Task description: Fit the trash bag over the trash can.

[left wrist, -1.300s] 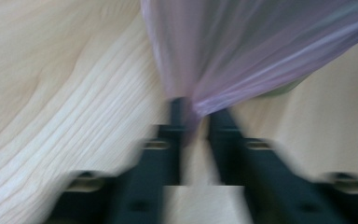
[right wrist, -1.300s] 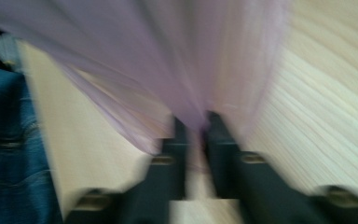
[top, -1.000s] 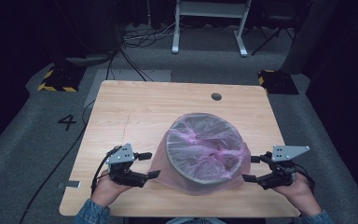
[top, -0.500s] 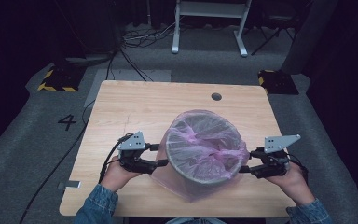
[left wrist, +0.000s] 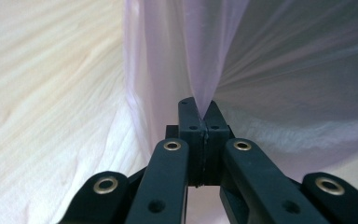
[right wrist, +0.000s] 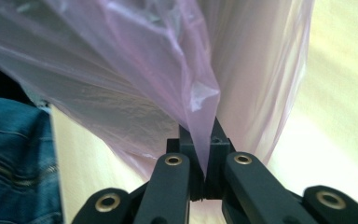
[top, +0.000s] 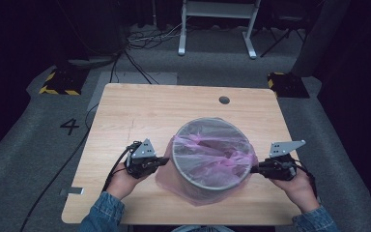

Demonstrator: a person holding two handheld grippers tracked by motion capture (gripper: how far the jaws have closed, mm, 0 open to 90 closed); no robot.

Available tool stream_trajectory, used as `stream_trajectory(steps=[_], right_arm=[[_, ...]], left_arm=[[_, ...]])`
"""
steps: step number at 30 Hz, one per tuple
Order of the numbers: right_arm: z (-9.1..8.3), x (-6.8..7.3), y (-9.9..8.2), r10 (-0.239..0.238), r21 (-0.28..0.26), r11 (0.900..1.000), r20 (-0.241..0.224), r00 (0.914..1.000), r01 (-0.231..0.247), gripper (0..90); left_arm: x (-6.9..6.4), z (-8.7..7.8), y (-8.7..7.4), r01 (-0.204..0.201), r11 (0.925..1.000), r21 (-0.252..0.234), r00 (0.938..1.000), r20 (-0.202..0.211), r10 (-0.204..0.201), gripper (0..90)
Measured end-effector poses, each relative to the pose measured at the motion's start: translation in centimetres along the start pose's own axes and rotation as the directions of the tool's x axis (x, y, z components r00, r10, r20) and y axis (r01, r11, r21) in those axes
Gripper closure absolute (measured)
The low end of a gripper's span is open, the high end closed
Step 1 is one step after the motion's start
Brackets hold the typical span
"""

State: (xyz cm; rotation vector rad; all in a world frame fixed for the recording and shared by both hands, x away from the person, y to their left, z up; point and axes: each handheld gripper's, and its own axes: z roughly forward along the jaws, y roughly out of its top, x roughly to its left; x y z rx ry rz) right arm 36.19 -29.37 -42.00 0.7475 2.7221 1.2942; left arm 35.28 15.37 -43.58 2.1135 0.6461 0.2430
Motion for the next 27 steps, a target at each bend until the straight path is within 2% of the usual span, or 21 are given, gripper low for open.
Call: stream_trajectory(steps=[3, 8, 11, 12, 14, 16, 17, 19, 21, 23, 25, 27], right_arm=[[0.8, -1.1, -1.1, 0.067, 0.012, 0.9977, -0.001, 0.9978, -0.067, 89.9], [1.7, -1.5, -1.1, 0.091, 0.065, 0.9936, 0.024, 0.9956, -0.092, 89.9], [2.8, -1.4, -1.3, 0.106, 0.136, 0.9846, 0.037, 0.9937, -0.11, 89.9], [3.3, -1.3, -1.4, 0.11, 0.161, 0.9804, 0.034, 0.9934, -0.114, 89.9], [3.5, -1.0, -1.6, 0.109, 0.161, 0.9808, 0.017, 0.9939, -0.111, 89.8], [3.2, -0.7, -1.5, 0.097, 0.145, 0.9845, 0.018, 0.9951, -0.099, 89.5], [3.0, -0.6, -1.4, 0.095, 0.133, 0.9864, 0.014, 0.9954, -0.096, 89.4], [2.6, -0.3, -1.1, 0.08, 0.106, 0.991, 0.013, 0.9967, -0.081, 89.2], [2.4, -0.1, -1.0, 0.073, 0.108, 0.9914, 0.022, 0.9971, -0.075, 89.4], [2.8, -0.1, -1.4, 0.078, 0.151, 0.9851, 0.034, 0.9964, -0.082, 89.7], [3.4, -0.3, -2.1, 0.092, 0.217, 0.9708, 0.056, 0.9942, -0.102, 89.7], [3.7, -0.4, -3.0, 0.107, 0.252, 0.9606, 0.057, 0.9927, -0.117, 89.7]], left_arm=[[0.3, 0.3, -0.2, 0.017, 0.9998, -0.007, 0.9997, -0.015, -0.017, 89.6], [0.2, 1.1, 0.1, 0.009, 0.9998, -0.018, 0.999, -0.045, -0.01, 89.1], [-0.2, 1.1, 0.6, -0.01, 0.9996, -0.027, 0.999, -0.045, 0.008, 89.2], [-0.4, 1.2, 0.7, -0.022, 0.9997, -0.012, 0.9985, -0.05, 0.021, 89.3], [-0.4, 1.5, 0.7, -0.027, 0.9996, 0.01, 0.9983, -0.051, 0.027, 89.5], [-0.3, 2.1, 0.5, -0.026, 0.9977, 0.063, 0.9975, -0.064, 0.03, 89.5], [-0.3, 2.6, 0.2, -0.036, 0.9941, 0.102, 0.9963, -0.075, 0.043, 89.6], [-0.4, 3.4, -0.5, -0.031, 0.9892, 0.143, 0.9975, -0.059, 0.04, 89.6], [-0.5, 3.6, -0.9, -0.025, 0.9872, 0.158, 0.9987, -0.041, 0.031, 89.6], [-0.6, 3.4, -1.0, -0.031, 0.986, 0.164, 0.9985, -0.039, 0.038, 89.5], [-0.5, 3.1, -1.2, -0.025, 0.9855, 0.168, 0.9976, -0.06, 0.036, 89.4], [-0.1, 2.9, -1.6, -0.004, 0.9857, 0.169, 0.9964, -0.082, 0.018, 89.4]])
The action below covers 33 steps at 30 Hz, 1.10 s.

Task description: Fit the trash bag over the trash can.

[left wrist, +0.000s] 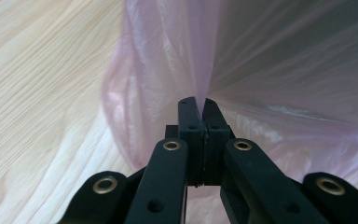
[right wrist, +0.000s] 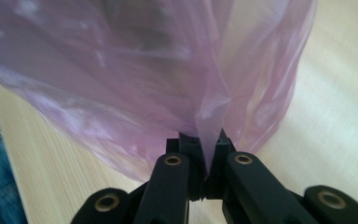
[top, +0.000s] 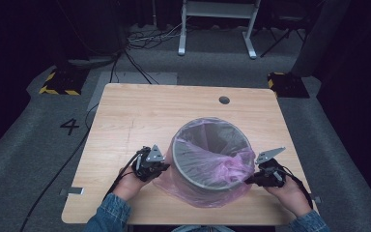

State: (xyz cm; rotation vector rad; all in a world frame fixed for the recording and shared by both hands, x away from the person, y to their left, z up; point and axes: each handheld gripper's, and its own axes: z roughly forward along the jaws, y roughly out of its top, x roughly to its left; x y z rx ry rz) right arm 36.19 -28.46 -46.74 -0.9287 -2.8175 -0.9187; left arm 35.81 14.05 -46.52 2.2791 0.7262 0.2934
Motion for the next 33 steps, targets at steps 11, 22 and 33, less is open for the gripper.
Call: stream_trajectory(steps=[11, 22, 33], right_arm=[[-3.1, 0.2, -2.2, -0.06, -0.235, 0.9711, -0.073, 0.9955, 0.041, 42.4], [-2.4, 0.9, 0.7, -0.092, -0.207, 0.9748, -0.029, 0.9954, 0.084, 88.4], [-3.2, 0.8, 0.3, -0.081, -0.234, 0.9714, -0.158, 0.9841, 0.043, 40.7]], left_arm=[[0.4, -2.2, -0.3, 0.045, 0.9794, -0.197, 0.992, 0.124, -0.02, 41.1], [-0.6, -0.7, 0.9, -0.037, 0.9853, -0.167, 0.995, 0.086, 0.052, 89.7], [-0.6, -2.3, 0.2, 0.022, 0.976, -0.217, 0.9948, 0.102, 0.0, 42.5]])
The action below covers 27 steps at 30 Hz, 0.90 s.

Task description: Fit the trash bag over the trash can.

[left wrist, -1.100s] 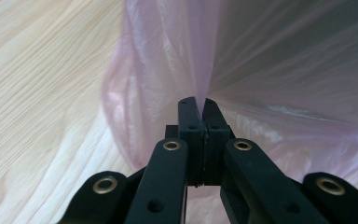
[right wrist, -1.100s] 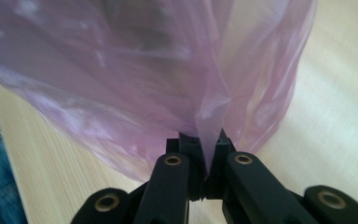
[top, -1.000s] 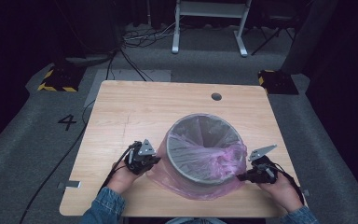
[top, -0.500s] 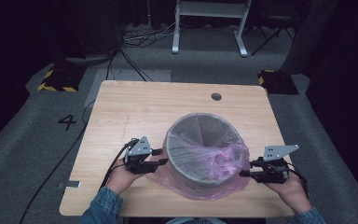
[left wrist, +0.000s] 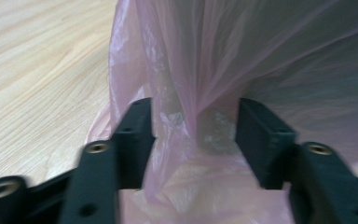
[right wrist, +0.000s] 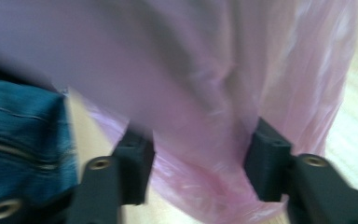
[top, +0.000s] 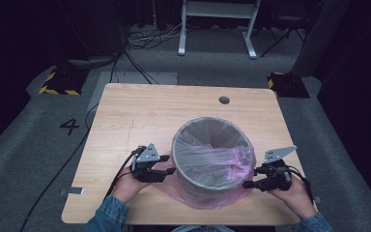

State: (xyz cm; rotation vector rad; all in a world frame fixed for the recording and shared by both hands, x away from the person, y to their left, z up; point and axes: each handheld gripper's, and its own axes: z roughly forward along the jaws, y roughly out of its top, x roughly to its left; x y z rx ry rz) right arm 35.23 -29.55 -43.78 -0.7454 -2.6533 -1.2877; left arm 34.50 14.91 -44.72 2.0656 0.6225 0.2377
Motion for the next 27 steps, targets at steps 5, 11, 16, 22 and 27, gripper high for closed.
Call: stream_trajectory(steps=[5, 11, 16, 22, 27], right_arm=[[-3.9, 1.9, 0.1, -0.12, -0.109, 0.9866, 0.018, 0.9926, 0.121, 27.8], [-6.6, 3.2, 0.8, -0.153, -0.223, 0.962, 0.037, 0.9875, 0.158, 14.6], [-7.8, 3.8, 3.0, -0.17, -0.196, 0.9624, 0.104, 0.98, 0.188, 14.8], [-9.8, 3.7, 3.3, -0.16, -0.212, 0.9588, 0.146, 0.9763, 0.188, 14.6], [-11.1, 4.2, 4.9, -0.158, -0.243, 0.9483, 0.196, 0.9677, 0.204, 14.5]], left_arm=[[0.1, -2.2, -1.2, -0.01, 0.9998, -0.014, 0.9948, -0.102, 0.009, 37.9], [0.6, -3.4, -2.5, 0.023, 0.9997, -0.01, 0.9845, -0.174, -0.024, 38.3], [0.8, -3.7, -3.4, 0.045, 0.999, 0.0, 0.9768, -0.21, -0.044, 38.6], [1.2, -4.1, -3.9, 0.066, 0.9978, -0.007, 0.9736, -0.219, -0.066, 38.7], [1.3, -4.0, -4.0, 0.062, 0.998, 0.011, 0.9721, -0.227, -0.058, 38.8]])
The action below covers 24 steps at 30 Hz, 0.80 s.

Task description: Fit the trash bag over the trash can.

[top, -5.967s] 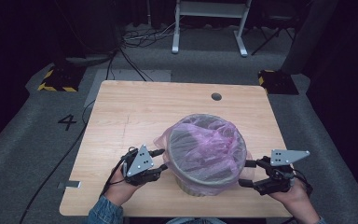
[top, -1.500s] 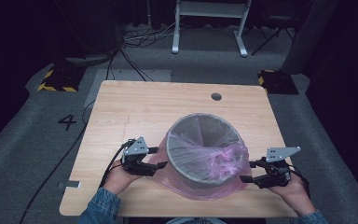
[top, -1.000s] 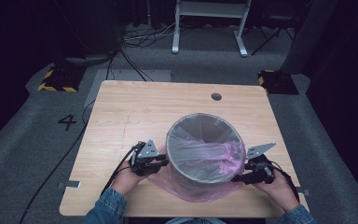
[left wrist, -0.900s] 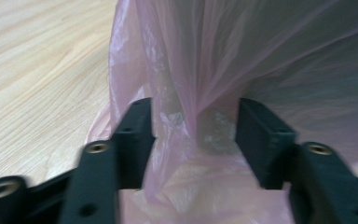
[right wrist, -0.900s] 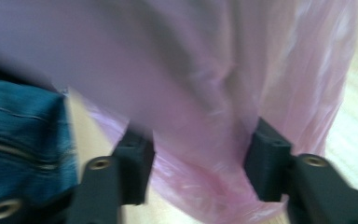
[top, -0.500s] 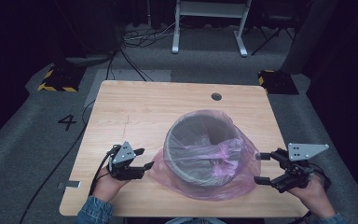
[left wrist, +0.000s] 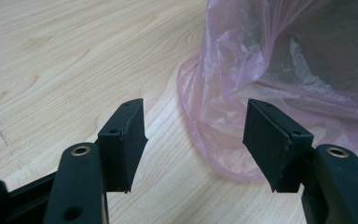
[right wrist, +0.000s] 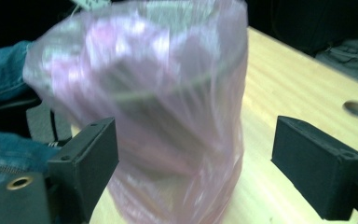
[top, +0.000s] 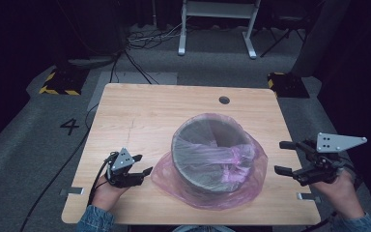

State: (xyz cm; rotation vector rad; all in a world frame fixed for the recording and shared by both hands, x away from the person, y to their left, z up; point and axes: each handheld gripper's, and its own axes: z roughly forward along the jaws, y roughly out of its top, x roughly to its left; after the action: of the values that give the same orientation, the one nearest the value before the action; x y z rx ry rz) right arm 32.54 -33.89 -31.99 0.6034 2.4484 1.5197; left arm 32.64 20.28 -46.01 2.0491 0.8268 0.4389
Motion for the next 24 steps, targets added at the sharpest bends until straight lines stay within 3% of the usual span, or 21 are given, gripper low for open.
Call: stream_trajectory(steps=[7, 14, 18, 24], right_arm=[[1.0, 0.2, 3.4, -0.018, -0.023, 0.9996, 0.014, 0.9997, 0.018, 14.2], [2.7, 0.6, 6.1, -0.028, -0.039, 0.9989, -0.011, 0.9996, 0.027, 14.2], [3.6, 0.5, 7.2, -0.022, -0.041, 0.9989, 0.015, 0.9996, 0.023, 14.4], [4.2, 0.3, 8.6, 0.002, -0.077, 0.997, 0.058, 0.9983, 0.003, 14.2]], left_arm=[[0.5, 0.1, -0.7, 0.016, 0.9996, 0.023, 0.9996, -0.026, -0.015, 38.8], [1.0, 0.0, -1.6, 0.038, 0.9982, 0.047, 0.9977, -0.058, -0.035, 38.7], [1.3, -0.1, -2.1, 0.058, 0.9969, 0.054, 0.9962, -0.068, -0.054, 38.7], [1.3, 0.0, -2.4, 0.055, 0.996, 0.071, 0.9958, -0.077, -0.049, 38.6]])
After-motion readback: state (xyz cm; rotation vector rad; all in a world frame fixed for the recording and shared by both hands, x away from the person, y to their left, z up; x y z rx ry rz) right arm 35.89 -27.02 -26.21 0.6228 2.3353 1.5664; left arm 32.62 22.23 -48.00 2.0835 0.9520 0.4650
